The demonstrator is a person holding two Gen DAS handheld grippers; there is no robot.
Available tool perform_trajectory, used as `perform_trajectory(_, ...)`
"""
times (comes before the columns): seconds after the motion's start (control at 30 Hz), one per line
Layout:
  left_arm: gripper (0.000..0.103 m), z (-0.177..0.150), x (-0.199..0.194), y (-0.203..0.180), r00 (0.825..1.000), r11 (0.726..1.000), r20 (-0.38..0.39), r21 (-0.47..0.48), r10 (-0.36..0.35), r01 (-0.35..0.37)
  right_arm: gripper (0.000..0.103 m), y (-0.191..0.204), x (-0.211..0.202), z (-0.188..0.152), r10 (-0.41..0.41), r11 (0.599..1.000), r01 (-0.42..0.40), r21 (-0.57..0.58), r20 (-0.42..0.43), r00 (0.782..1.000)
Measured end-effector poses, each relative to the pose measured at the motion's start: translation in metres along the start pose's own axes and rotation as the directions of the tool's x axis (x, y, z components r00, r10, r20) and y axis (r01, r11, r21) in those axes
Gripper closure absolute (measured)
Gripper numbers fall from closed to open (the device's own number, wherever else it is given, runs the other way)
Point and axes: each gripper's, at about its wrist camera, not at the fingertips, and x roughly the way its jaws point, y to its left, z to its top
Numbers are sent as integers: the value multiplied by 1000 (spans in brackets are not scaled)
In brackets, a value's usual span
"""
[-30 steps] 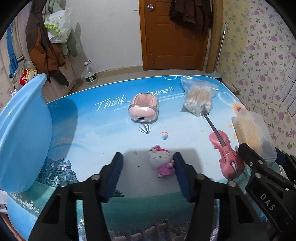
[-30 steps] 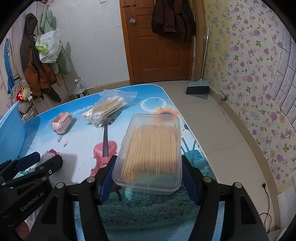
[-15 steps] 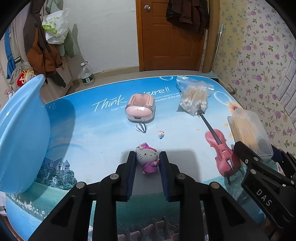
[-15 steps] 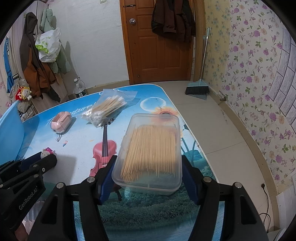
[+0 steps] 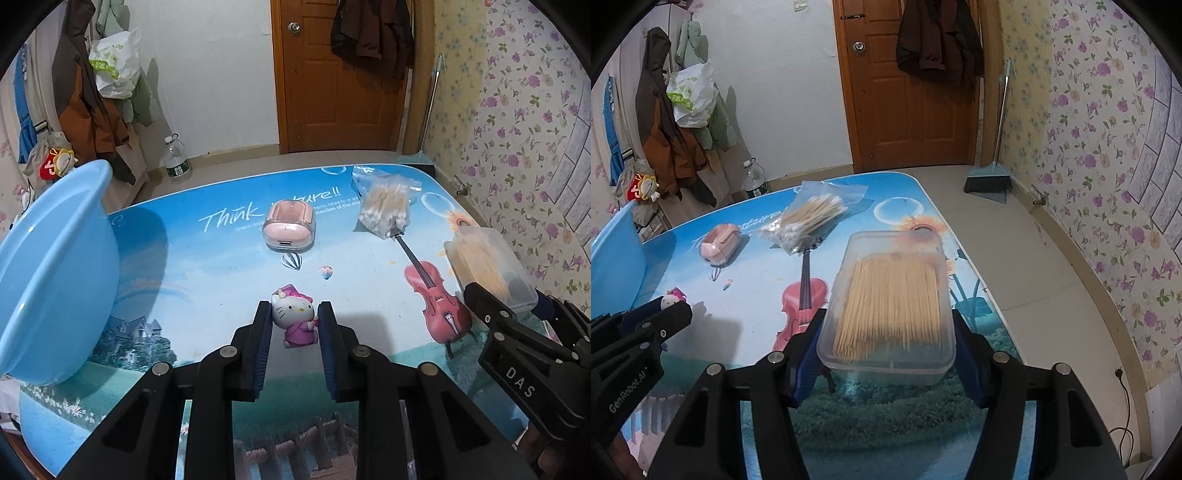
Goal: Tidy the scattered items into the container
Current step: 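Lift the stick box with the right gripper while the left gripper grasps the Hello Kitty figure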
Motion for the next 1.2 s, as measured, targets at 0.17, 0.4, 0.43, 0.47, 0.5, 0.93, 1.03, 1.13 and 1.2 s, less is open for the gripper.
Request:
perform_trajectory(0.17, 80, 0, -13, 2, 1000, 1000, 27, 3, -1, 1, 40, 5, -13, 0, 0, 1000, 1, -22, 33, 999)
perform_trajectory(0.4, 80, -7, -29, 10, 999, 1000, 38, -14, 2, -1, 41, 7, -28, -6, 17, 1000, -16, -16, 32, 999)
perform_trajectory(0.43, 80, -9, -31, 11, 999, 1000, 39, -14, 2, -1, 41, 7, -30, -8, 17, 1000, -17, -13, 31, 999)
perform_trajectory(0.47, 80, -11, -33, 12, 999, 1000, 40, -13, 1, 0, 41, 7, -32, -10, 16, 1000, -16, -10, 31, 999)
perform_trajectory(0.5, 80, -12, -35, 13, 999, 1000, 41, -11, -1, 1, 41, 7, -35, -11, 14, 1000, -14, -8, 34, 999)
perform_trajectory(0.93, 80, -15, -69, 27, 994, 1000, 107, -24, 3, 0, 41, 21, -73, -10, 40, 999, -36, -40, 102, 994)
perform_trajectory(1.03, 80, -18, -79, 36, 993, 999, 122, -40, 4, 0, 41, 25, -84, -8, 70, 997, -67, -27, 108, 992)
perform_trajectory(1.13, 80, -19, -87, 43, 990, 999, 138, -49, 16, -9, 41, 34, -97, -6, 85, 996, -81, -36, 127, 988)
perform_trajectory(1.2, 80, -21, -93, 49, 989, 998, 145, -55, 25, -18, 41, 41, -105, -4, 92, 995, -86, -50, 138, 986)
